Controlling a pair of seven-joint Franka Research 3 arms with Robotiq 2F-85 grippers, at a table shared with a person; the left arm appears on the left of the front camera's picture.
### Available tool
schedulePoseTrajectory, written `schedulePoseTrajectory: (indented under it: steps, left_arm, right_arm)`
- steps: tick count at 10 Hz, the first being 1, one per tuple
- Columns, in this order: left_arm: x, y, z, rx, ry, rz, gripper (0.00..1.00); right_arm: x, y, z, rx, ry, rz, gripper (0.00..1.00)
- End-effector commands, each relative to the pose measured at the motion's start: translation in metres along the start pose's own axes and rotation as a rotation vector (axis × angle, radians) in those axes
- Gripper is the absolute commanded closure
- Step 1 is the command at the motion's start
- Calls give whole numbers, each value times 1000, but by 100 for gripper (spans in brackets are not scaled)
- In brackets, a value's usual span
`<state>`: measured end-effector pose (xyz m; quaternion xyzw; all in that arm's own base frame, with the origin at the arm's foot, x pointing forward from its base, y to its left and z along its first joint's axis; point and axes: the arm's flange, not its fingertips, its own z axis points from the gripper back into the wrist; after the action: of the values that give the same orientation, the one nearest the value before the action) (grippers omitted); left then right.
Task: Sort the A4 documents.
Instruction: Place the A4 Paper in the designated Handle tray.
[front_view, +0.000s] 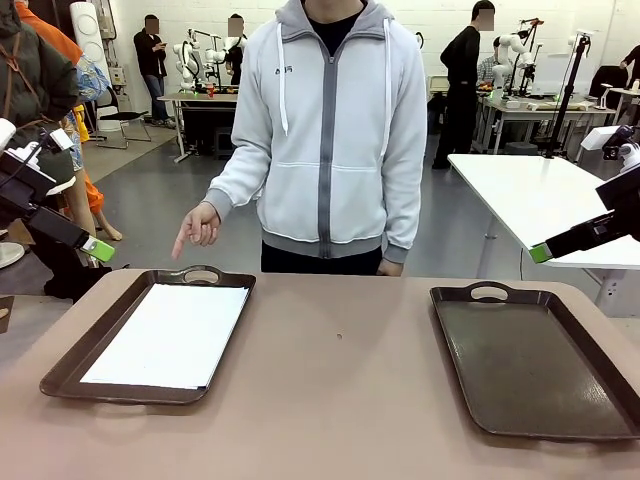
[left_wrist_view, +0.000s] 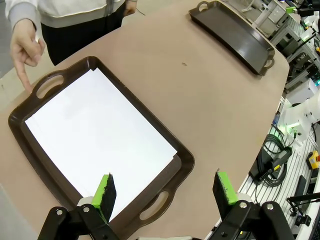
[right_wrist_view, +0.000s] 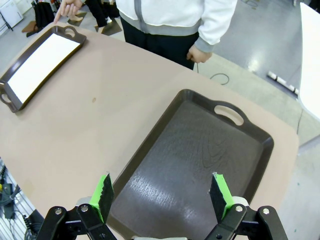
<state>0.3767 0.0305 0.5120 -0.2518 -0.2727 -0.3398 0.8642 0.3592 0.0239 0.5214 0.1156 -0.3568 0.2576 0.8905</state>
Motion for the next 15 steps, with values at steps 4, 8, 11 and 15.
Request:
schedulePoseTrajectory:
  steps: [4,8,11,15]
  left_arm:
    - [0,-1,-1,-1,2,-2,0]
    - [0,-1,-1,-1,2,-2,0]
    - [0,-1,-1,-1,2,-2,0]
    - [0,-1,-1,-1,2,-2,0]
  right_arm:
    - [0,0,-1,6,0,-1,0]
    - [0,0,-1,6,0,-1,0]
    - [0,0,-1,6,0,-1,0]
    - [0,0,-1,6,0,-1,0]
